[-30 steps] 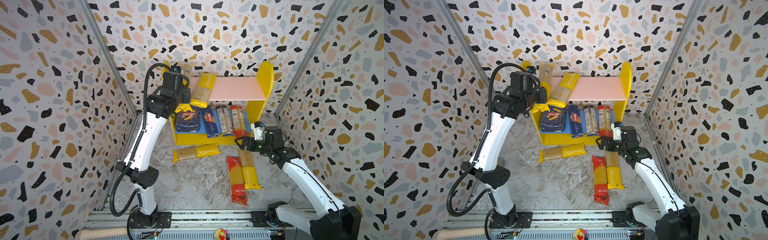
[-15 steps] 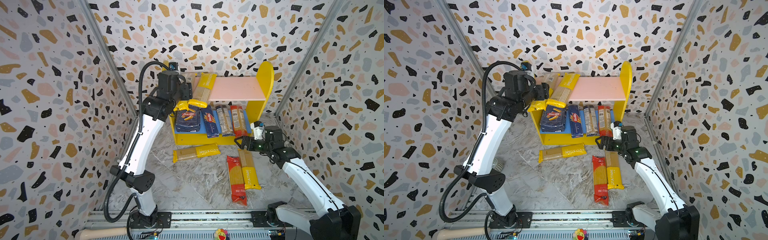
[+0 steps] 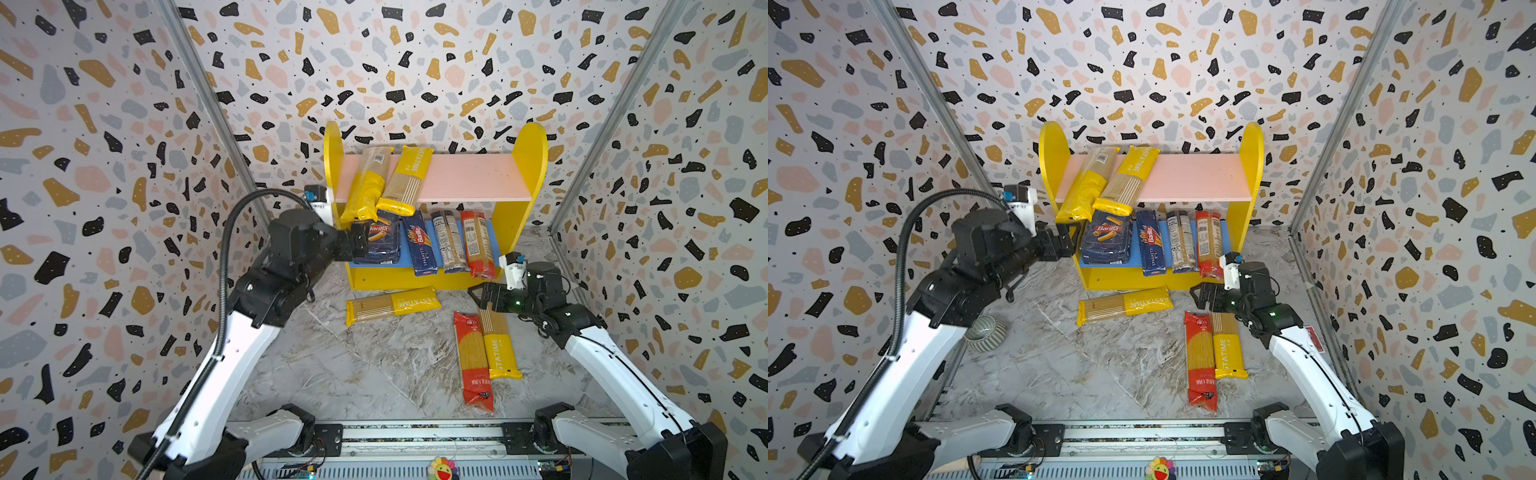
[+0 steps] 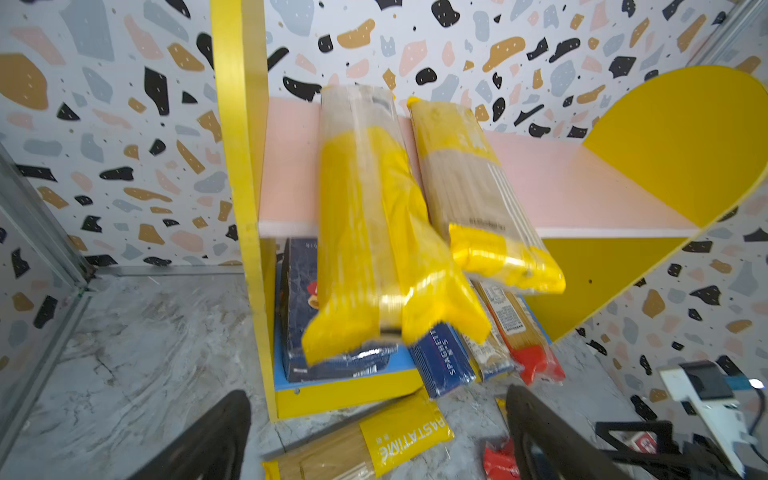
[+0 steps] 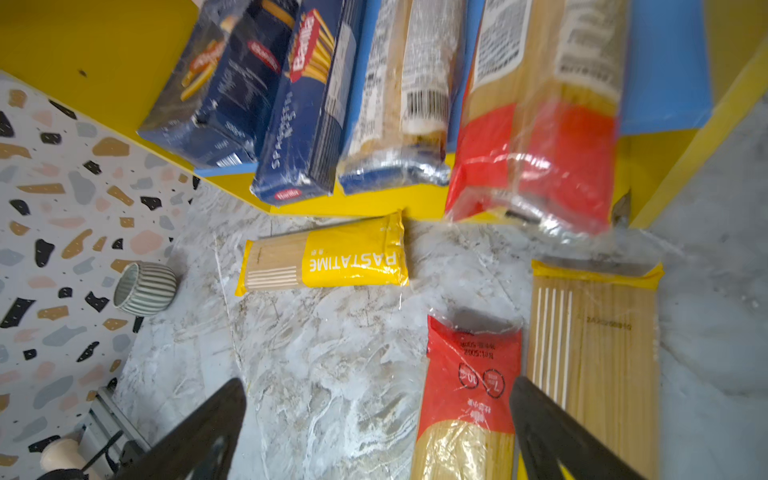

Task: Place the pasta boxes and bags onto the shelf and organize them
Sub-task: 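Open the left gripper and pull it back down toward the floor, then grasp the red-topped spaghetti bag on the floor with the right gripper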

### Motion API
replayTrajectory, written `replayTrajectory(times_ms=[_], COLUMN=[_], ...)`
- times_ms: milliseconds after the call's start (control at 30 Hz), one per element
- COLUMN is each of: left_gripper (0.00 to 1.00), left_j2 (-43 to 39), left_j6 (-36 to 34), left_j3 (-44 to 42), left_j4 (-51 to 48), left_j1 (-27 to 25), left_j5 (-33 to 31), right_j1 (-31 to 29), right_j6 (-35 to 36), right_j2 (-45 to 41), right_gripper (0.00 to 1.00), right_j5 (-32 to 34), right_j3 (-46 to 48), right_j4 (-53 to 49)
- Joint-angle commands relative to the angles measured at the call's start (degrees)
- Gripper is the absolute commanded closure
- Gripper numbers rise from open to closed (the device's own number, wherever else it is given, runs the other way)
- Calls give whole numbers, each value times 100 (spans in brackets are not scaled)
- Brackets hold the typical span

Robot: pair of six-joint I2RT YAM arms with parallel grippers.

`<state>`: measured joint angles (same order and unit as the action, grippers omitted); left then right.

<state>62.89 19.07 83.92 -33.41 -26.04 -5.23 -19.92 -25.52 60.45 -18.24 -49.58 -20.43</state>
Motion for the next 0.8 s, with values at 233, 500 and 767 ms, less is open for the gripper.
replayTrajectory(times_ms=[233,500,767], left_gripper=[0,0,0], left_j2=[-1690,-1930,-1930], left_j6=[1080,1265,1249], left_j3=[-3531,-4424,-4687], left_j4=[1042,1322,1484], left_j1=[-2,-177,-285], left_j5=[790,953,980], right_j1=[-1360,-1633,-2256], right_j6=[-876,-1343,-1794], right_j2=[-87,119,362], right_gripper=[1,1,1], right_j5=[1283,1718,2075], right_j3=[1227,1809,2133], right_j4=[125,113,-19])
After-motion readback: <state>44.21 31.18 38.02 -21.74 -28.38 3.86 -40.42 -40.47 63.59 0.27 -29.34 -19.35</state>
